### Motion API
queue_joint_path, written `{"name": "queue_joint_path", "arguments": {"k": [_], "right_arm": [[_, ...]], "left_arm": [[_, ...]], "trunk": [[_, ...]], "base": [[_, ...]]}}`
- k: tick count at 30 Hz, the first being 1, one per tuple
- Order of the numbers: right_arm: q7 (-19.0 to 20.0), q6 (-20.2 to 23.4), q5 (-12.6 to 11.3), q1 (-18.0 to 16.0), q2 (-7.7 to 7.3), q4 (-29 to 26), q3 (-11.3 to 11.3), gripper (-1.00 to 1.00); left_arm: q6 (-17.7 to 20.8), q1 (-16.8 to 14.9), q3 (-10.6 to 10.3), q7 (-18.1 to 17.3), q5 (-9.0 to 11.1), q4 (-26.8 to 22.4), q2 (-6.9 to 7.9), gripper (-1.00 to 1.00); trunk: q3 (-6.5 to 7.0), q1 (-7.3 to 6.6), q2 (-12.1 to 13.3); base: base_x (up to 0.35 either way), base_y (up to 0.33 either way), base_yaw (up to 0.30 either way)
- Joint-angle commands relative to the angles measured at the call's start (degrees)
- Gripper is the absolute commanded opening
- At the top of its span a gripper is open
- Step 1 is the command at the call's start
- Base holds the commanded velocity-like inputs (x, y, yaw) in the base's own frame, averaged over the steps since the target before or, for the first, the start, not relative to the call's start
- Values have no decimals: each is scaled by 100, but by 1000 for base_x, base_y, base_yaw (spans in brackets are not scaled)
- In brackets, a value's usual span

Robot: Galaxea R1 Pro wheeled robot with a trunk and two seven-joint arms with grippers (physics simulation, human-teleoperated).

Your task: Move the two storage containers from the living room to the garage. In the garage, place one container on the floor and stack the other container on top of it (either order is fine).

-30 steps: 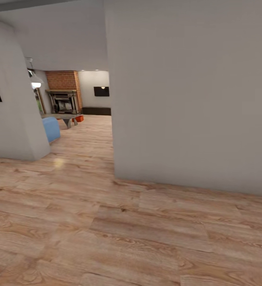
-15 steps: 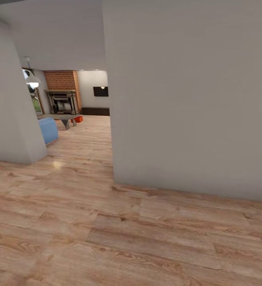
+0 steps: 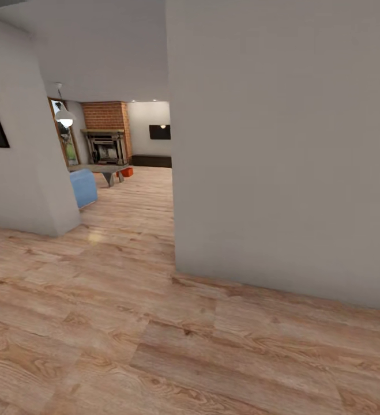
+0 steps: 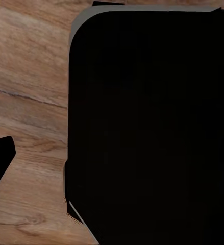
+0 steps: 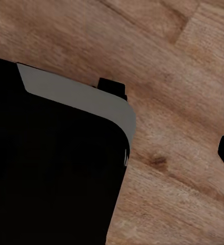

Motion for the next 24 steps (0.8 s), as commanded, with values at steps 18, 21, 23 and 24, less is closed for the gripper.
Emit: {"name": "queue_joint_path", "arguments": {"k": [18, 21, 23, 24], "right_arm": [[2, -57, -50, -5, -4, 17, 42, 100], [2, -63, -50, -5, -4, 17, 42, 100], [2, -65, -50, -5, -4, 17, 42, 100], [2, -66, -50, -5, -4, 17, 42, 100]], "left_arm": [[-10, -1, 0, 2, 41, -1, 0, 100], [-10, -1, 0, -1, 41, -1, 0, 100], [-10, -1, 0, 1, 41, -1, 0, 100], [-10, -1, 0, 0, 41, -1, 0, 100]], "trunk": [[-59, 3, -2], [-69, 3, -2], [-75, 3, -2], [-78, 3, -2]], "base": [[325, 0, 265], [325, 0, 265], [325, 0, 265], [325, 0, 265]]}}
